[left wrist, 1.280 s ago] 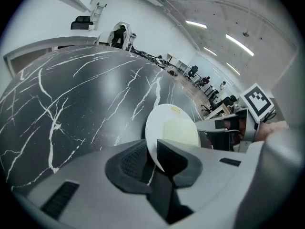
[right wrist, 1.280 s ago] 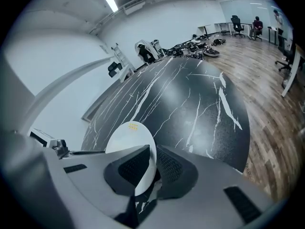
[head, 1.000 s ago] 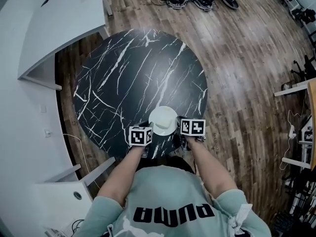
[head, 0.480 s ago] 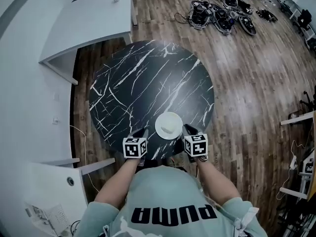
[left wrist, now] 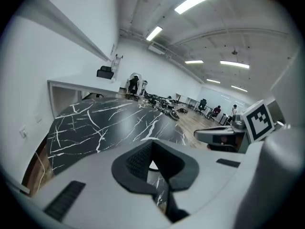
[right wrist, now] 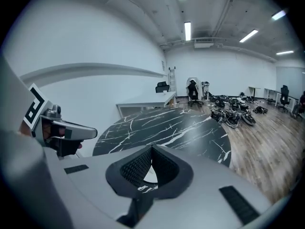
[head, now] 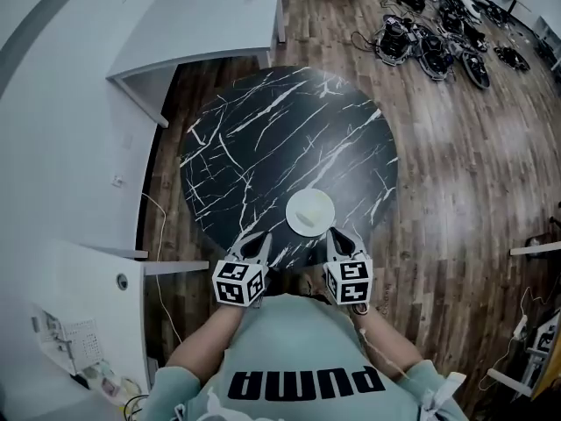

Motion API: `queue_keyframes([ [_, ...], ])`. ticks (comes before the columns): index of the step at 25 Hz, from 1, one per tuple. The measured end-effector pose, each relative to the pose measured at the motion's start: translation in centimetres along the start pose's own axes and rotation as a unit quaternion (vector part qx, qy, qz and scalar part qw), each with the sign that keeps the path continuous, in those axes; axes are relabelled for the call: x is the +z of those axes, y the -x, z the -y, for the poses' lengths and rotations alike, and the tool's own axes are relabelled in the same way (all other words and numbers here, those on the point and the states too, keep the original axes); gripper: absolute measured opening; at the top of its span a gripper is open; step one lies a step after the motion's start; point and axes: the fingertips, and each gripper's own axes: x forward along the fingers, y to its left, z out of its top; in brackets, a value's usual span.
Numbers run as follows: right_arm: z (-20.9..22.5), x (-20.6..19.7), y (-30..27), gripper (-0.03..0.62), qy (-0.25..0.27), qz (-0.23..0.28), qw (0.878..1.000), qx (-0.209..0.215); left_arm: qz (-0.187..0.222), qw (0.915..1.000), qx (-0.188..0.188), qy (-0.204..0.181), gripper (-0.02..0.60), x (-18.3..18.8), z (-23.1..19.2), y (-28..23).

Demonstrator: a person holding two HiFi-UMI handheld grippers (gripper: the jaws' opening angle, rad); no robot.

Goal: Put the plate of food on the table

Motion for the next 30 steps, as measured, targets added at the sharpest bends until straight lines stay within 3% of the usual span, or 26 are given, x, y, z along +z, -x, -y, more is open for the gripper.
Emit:
queue_keyframes([
  [5,-2.7,4.3,2.4,0.010,0.013,0.058,0.997,0.044,0.066,0.9974,-0.005,-0.029,0.006,3.9,2.8,4.2],
  [13,-8.6,8.8,5.6,0.009,0.057,0.120,0.987,0.093,0.131,0.9909,0.024,-0.022,0.006,6.3,2.9,10.3],
  [21,-15.2,9.4,7.7,0.009,0.056,0.145,0.984,0.086,0.151,0.9845,0.035,-0.081,0.006,6.5,1.1,16.7],
  [30,-24.6,8.4,9.9,0.009,0.060,0.154,0.985,0.058,0.171,0.9807,0.026,-0.092,0.006,4.2,-3.5,25.0],
])
